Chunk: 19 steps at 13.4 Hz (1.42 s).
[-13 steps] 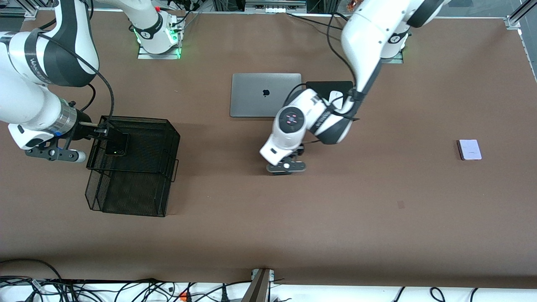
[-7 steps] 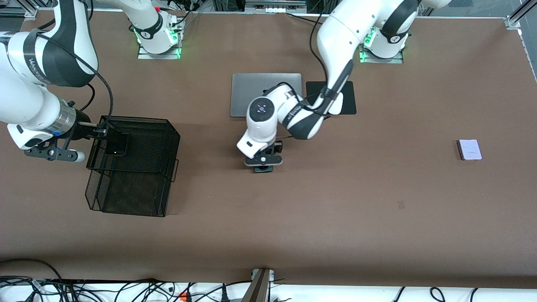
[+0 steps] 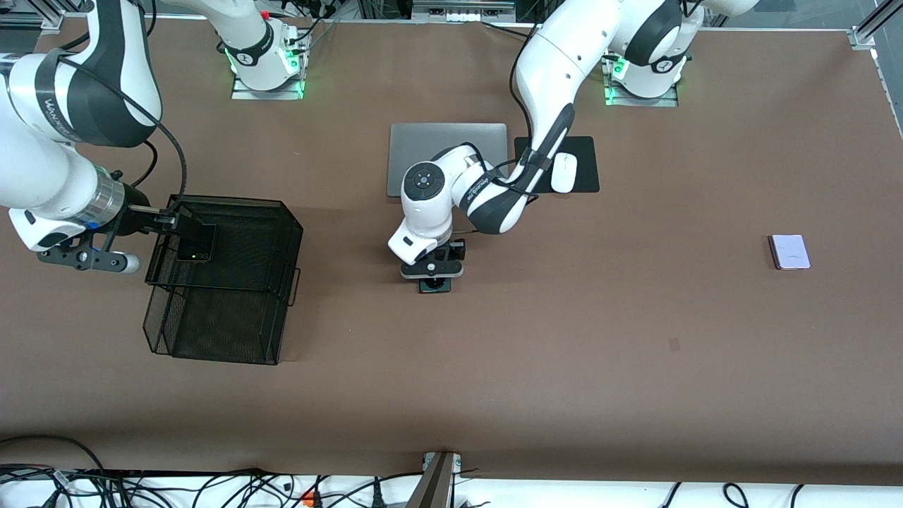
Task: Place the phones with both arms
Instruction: 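Carry the green phone beside the laptop and lower it with the left gripper, then release the green phone with the left gripper while the right gripper reaches it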
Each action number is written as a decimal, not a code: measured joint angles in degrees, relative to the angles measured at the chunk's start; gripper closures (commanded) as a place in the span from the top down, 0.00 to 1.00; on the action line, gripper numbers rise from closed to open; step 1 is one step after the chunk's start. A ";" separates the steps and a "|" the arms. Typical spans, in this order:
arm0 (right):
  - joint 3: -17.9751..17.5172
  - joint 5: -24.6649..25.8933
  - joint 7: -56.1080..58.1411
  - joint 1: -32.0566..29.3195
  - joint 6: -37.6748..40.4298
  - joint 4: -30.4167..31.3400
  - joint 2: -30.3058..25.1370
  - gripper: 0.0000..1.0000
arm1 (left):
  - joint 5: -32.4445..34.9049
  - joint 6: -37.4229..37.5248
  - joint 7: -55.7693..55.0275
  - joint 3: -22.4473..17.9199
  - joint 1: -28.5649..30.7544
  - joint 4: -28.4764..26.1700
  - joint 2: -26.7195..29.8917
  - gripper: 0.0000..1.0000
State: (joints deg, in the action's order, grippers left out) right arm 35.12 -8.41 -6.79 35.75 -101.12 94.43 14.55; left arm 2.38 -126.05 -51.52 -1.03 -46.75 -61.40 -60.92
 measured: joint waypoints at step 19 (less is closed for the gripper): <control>-11.02 -5.29 -10.13 11.10 -3.29 -6.61 7.02 1.00 | 0.16 18.05 20.84 -2.78 14.89 -16.12 18.44 1.00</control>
State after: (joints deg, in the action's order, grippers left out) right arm 24.10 -13.69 -16.92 46.84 -104.41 87.82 21.57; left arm 2.54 -108.00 -30.68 -3.81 -31.86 -77.52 -42.49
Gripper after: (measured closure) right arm 0.000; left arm 0.000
